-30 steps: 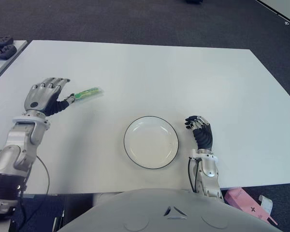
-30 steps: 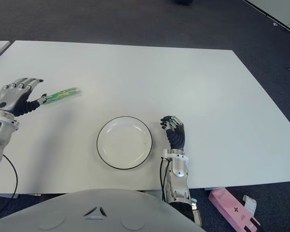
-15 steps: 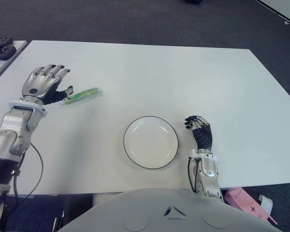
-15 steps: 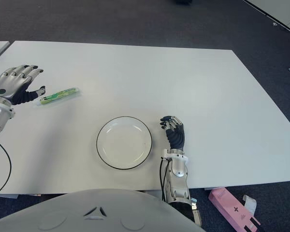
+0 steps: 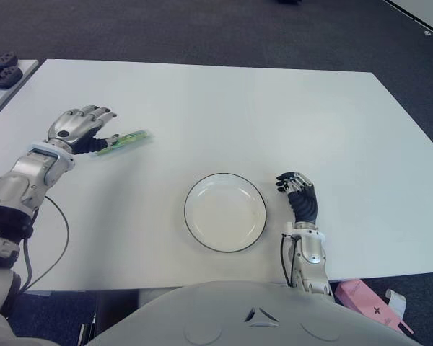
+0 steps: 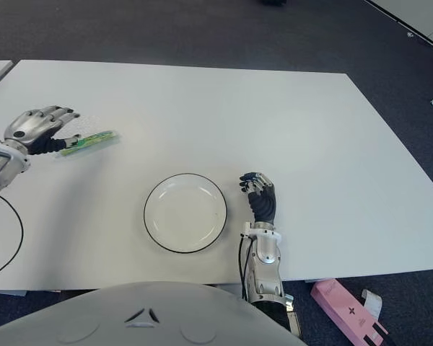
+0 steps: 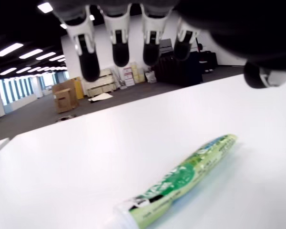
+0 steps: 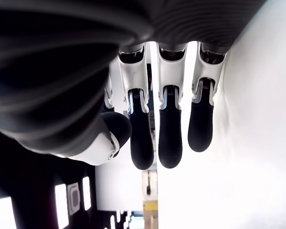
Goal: Put the toothpaste on the table into the plate.
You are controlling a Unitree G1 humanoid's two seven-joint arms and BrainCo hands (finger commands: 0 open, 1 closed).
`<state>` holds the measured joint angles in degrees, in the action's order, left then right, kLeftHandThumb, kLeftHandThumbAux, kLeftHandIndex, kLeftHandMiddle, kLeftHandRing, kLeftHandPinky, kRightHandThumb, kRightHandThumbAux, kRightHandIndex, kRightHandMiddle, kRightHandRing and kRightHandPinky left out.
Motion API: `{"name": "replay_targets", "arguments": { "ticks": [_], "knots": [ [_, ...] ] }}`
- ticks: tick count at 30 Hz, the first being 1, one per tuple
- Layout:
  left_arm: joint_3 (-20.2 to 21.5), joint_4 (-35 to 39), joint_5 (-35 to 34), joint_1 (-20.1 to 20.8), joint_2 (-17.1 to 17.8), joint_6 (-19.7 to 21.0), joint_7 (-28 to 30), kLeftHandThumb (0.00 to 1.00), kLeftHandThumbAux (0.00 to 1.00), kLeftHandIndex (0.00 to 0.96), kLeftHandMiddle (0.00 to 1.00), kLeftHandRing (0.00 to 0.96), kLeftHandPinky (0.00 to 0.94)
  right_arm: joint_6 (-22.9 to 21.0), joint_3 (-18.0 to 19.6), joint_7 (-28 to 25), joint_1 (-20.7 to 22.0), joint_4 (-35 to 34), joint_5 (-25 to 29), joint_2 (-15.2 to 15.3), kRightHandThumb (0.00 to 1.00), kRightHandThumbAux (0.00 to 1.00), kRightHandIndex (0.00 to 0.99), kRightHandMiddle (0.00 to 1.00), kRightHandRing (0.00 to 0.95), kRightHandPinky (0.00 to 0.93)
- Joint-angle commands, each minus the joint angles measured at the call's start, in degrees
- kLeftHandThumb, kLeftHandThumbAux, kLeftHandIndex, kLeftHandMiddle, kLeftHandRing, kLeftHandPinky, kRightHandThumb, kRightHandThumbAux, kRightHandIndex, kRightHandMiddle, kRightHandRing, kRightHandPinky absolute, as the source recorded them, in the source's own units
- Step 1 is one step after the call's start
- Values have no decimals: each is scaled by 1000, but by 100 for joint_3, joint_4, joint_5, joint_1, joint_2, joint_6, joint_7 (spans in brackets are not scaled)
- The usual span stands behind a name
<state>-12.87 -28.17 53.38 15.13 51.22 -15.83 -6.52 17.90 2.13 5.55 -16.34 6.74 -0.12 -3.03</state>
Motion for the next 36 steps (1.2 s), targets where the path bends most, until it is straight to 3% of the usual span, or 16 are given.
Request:
{"name": "replay_targets", "arguments": {
  "ticks": [1, 8, 19, 36],
  "knots": [
    [-319, -352, 48, 366, 12, -196, 179, 505, 56, 0, 82, 76, 103, -54, 11, 18, -23, 67, 31, -73, 710, 727, 428, 491, 491, 486],
    [-791, -1074, 124, 903, -77, -584, 225, 532, 53, 0, 81, 56, 80, -59, 26, 56, -79, 25, 1, -77, 710, 727, 428, 491, 488, 475],
    [-1669, -2573, 363, 1833, -552, -1016, 139, 577, 120, 0, 70, 58, 96, -120, -24, 121, -187, -133, -88, -72, 709, 727, 428, 490, 487, 476],
    [-2269, -3751, 288, 2271, -1008, -1211, -151, 538, 206, 0, 23, 61, 211, -144, 9, 150, -258, -175, -100, -49, 709, 727, 428, 490, 487, 476]
  ]
}}
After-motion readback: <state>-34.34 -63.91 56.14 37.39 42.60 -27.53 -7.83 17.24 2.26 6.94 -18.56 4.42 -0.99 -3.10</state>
